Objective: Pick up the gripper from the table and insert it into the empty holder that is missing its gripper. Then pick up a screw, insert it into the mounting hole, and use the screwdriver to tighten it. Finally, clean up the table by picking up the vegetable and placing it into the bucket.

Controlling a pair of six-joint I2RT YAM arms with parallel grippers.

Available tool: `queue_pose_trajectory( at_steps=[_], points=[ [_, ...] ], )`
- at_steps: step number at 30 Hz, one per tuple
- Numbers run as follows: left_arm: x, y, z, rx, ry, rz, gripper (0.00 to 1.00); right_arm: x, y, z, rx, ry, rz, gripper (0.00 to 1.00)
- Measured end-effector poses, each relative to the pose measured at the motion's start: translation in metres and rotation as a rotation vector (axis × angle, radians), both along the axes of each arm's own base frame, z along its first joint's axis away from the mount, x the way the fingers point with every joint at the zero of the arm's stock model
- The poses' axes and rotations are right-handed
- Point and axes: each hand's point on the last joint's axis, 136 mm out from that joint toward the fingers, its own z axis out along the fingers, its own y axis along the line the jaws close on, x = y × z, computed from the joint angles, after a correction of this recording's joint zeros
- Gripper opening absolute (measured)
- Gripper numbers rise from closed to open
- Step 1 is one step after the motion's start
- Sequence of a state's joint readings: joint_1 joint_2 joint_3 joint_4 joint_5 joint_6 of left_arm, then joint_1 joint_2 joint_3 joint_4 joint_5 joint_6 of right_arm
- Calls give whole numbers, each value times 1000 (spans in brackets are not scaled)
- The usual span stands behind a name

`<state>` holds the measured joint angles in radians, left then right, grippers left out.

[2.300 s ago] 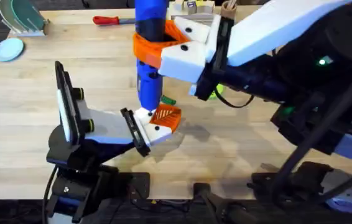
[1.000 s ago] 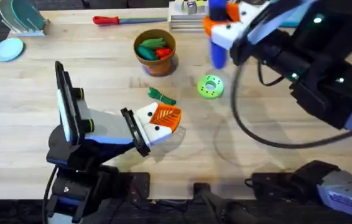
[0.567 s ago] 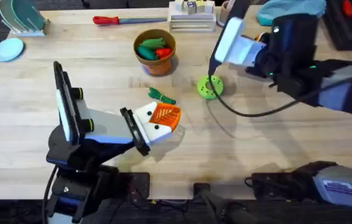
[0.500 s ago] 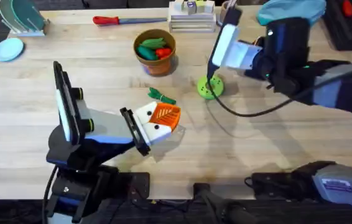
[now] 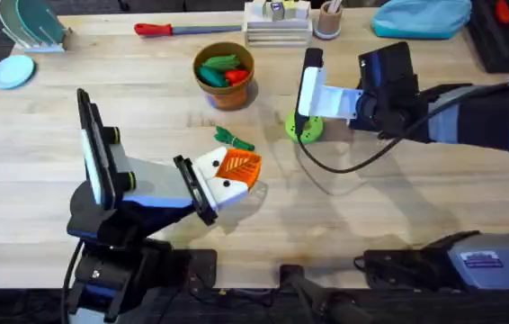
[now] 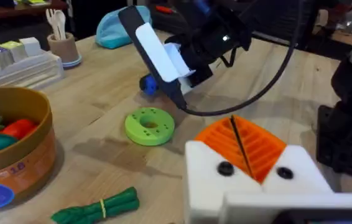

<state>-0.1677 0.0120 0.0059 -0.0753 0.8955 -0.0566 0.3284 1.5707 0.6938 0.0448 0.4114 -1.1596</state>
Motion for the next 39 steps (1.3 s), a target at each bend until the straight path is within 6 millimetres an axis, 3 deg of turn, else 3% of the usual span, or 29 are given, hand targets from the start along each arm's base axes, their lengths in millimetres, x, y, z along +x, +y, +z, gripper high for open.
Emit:
queue_pose_trajectory(
  at_steps=[4, 6, 14, 15, 16, 20, 21, 22, 29, 33, 36, 39],
  points=[
    [0, 0, 0, 0, 0, 1, 15, 10, 2, 12, 2, -42, -15, 913],
    [0, 0, 0, 0, 0, 2, 15, 12, 0, 15, 5, -48, -27, 986],
    [0, 0, 0, 0, 0, 2, 19, 9, -5, 14, 57, -58, -122, 991],
    [0, 0, 0, 2, -4, 1, 77, 9, -6, 14, 70, -63, -145, 991],
    [0, 0, 0, 1, -2, 1, 190, 9, -7, 14, 85, -67, -170, 991],
    [0, 0, 0, 2, -3, 2, 826, 7, -13, 13, 157, -91, -286, 991],
    [0, 0, 0, 1, -1, 2, 948, 7, -14, 13, 177, -99, -317, 991],
    [0, 0, 0, 1, -2, 1, 980, 6, -15, 13, 197, -106, -348, 991],
    [4, 2, 2, 1, -18, 24, 993, 4, -20, 12, 346, -159, -547, 991],
    [9, 5, 20, -30, -86, 58, 993, 2, -24, 12, 424, -198, -666, 991],
    [18, 11, 19, -67, -8, 126, 993, 0, -23, 16, 491, -218, -727, 992],
    [28, 22, 16, -104, 127, 226, 993, 3, -19, 33, 575, -263, -765, 991]
  ],
)
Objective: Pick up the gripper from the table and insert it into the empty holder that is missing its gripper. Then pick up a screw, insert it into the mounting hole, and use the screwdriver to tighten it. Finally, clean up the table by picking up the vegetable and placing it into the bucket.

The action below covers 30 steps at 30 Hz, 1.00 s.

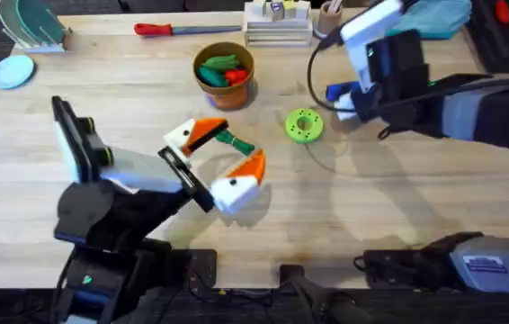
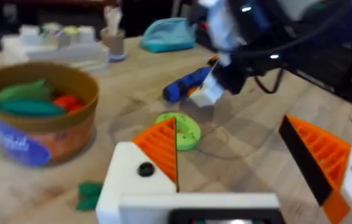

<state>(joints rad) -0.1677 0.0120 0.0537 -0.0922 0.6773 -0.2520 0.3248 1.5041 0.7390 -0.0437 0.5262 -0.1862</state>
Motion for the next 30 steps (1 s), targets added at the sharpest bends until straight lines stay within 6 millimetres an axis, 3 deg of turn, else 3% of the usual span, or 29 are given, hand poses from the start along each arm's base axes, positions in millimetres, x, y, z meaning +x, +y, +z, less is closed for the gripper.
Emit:
queue_pose_trajectory(
  at_steps=[6, 10, 15, 20, 27, 30],
  points=[
    [8, 21, 23, -80, 149, 165, 993, 25, 17, 77, 187, -230, -30, 994],
    [11, 28, 51, -119, 114, 213, 993, 29, 30, 111, 283, -321, 8, 991],
    [14, 33, 62, -149, 91, 241, 992, 29, 47, 116, 350, -324, 74, 991],
    [14, 36, 92, -228, 5, 248, 994, 29, 59, 119, 386, -325, 116, 991],
    [23, 35, 65, -237, 265, 281, 995, 31, 63, 124, 405, -348, 134, 992],
    [28, 35, 64, -191, 377, 299, 995, 31, 64, 124, 407, -347, 137, 992]
  ],
)
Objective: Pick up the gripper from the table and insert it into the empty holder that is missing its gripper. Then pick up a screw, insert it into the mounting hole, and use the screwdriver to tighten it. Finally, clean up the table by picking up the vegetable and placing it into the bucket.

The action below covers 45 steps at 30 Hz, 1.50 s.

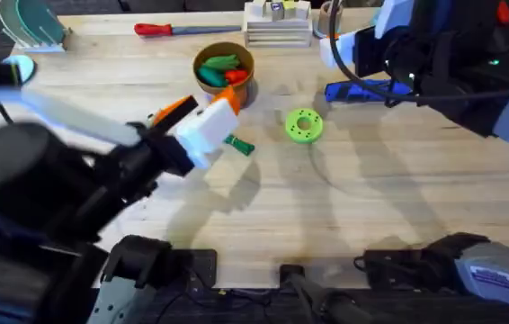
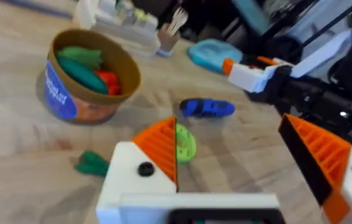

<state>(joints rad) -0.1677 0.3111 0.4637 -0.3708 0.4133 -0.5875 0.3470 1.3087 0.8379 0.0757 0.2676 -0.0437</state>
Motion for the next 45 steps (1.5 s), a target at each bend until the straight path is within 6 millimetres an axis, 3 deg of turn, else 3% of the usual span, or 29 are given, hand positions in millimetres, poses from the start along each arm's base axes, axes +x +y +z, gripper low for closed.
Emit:
queue_pose_trajectory(
  at_steps=[5, 8, 15, 22, 28, 36, 45],
  points=[
    [10, 5, 1, 85, 217, 24, 995, 0, 0, 0, 0, 0, 0, 992],
    [16, 9, -13, 139, 380, 45, 995, 0, 0, 0, 0, 0, 0, 992],
    [37, 3, -72, 184, 684, 26, 994, 0, 0, 0, 20, 2, -10, 992],
    [37, -11, -126, 136, 959, -21, 996, 0, 0, 0, 53, 5, -26, 992],
    [29, 3, -163, 185, 1146, 135, 996, 0, 0, 0, 59, 5, -30, 992],
    [32, 7, -172, 281, 1128, 276, 996, 0, 0, 0, 60, 5, -30, 992],
    [56, -6, -171, 292, 1017, 303, 997, 0, 0, 0, 60, 6, -30, 992]
  ],
)
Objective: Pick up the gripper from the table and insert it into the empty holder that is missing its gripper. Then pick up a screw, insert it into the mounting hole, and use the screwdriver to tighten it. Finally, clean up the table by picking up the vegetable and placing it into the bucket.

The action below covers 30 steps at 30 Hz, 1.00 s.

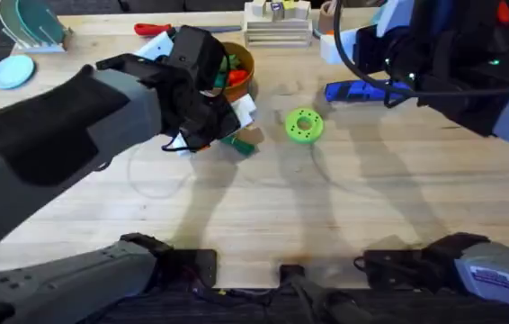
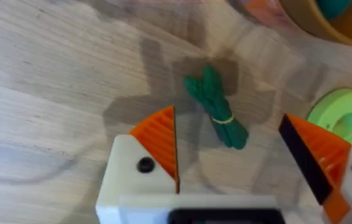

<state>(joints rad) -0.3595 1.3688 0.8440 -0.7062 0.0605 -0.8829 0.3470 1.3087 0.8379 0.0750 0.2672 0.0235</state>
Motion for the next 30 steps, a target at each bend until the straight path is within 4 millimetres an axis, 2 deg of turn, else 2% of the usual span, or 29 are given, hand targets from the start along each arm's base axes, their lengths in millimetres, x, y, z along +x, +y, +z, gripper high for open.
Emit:
queue_pose_trajectory(
  at_steps=[11, 24, 25, 28, 30],
  points=[
    [-4, 4, -32, 50, 103, 20, 994, 0, 0, 0, -1, 2, 0, 994],
    [-1, 4, -32, 53, 91, 20, 992, 0, 0, -1, -1, 3, 0, 992],
    [-1, 4, -32, 51, 93, 26, 920, 0, 0, -1, -1, 3, 0, 992],
    [-2, 2, -32, 39, 97, 24, 550, 0, 0, -1, -1, 3, 0, 992],
    [-1, -1, -32, 27, 94, 23, 357, 0, 0, -1, -1, 3, 0, 992]
  ],
)
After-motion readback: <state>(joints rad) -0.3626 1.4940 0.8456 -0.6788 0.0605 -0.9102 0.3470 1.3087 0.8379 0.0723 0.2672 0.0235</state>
